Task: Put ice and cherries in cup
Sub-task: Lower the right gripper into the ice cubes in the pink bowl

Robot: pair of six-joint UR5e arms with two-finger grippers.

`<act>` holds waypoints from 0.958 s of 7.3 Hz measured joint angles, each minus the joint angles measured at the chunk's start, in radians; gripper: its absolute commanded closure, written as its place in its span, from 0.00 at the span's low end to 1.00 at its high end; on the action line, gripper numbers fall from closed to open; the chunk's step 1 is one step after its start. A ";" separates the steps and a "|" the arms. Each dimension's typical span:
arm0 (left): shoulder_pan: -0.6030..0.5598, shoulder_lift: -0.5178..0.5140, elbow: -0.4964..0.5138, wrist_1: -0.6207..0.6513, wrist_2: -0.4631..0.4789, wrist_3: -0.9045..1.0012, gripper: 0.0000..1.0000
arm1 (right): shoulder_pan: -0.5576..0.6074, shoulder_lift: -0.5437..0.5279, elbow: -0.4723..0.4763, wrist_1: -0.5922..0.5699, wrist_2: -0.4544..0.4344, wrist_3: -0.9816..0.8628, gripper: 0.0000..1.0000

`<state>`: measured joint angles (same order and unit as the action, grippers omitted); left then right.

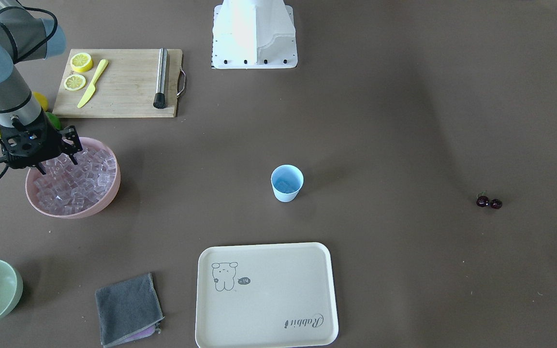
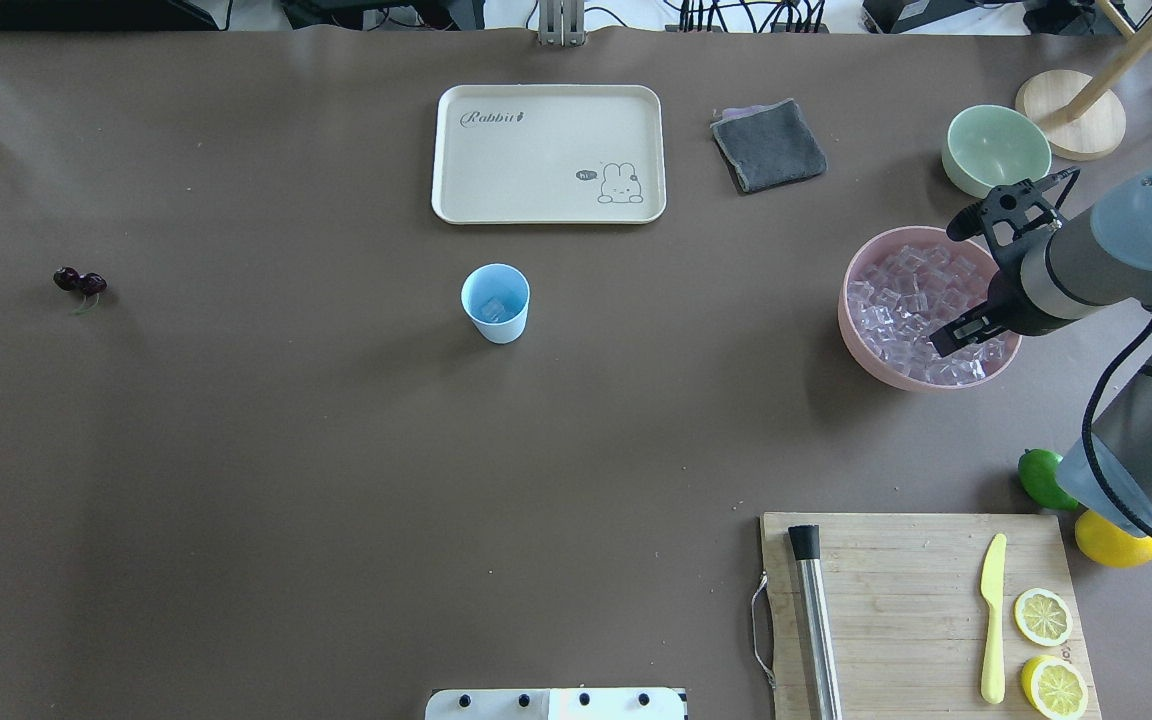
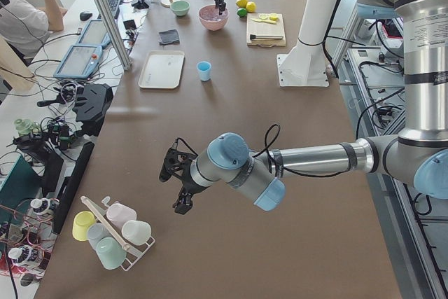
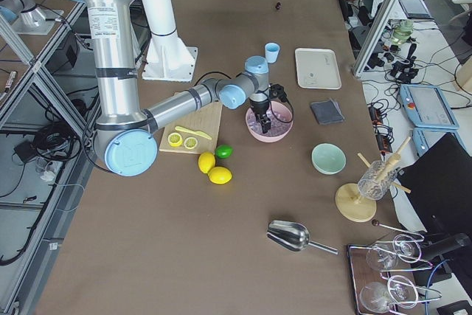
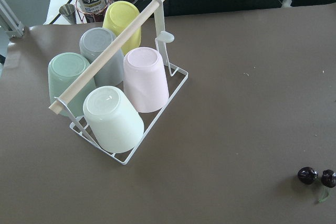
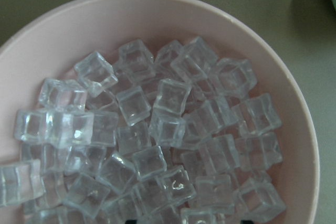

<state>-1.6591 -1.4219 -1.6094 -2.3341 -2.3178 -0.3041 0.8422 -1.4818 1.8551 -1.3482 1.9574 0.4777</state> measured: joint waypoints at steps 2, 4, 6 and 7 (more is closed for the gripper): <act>0.001 0.000 -0.001 -0.002 0.000 -0.001 0.02 | 0.000 0.000 -0.002 -0.001 0.003 -0.002 0.44; 0.001 0.000 0.001 -0.009 0.000 -0.002 0.02 | 0.000 0.006 0.001 -0.010 0.006 -0.002 0.60; 0.000 -0.001 0.005 -0.011 0.000 -0.003 0.02 | -0.002 0.039 0.002 -0.067 0.003 -0.002 0.96; 0.000 -0.001 0.008 -0.011 0.000 -0.003 0.02 | -0.003 0.048 0.002 -0.085 -0.001 -0.002 1.00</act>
<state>-1.6586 -1.4230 -1.6017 -2.3454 -2.3178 -0.3067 0.8388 -1.4337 1.8567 -1.4331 1.9562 0.4756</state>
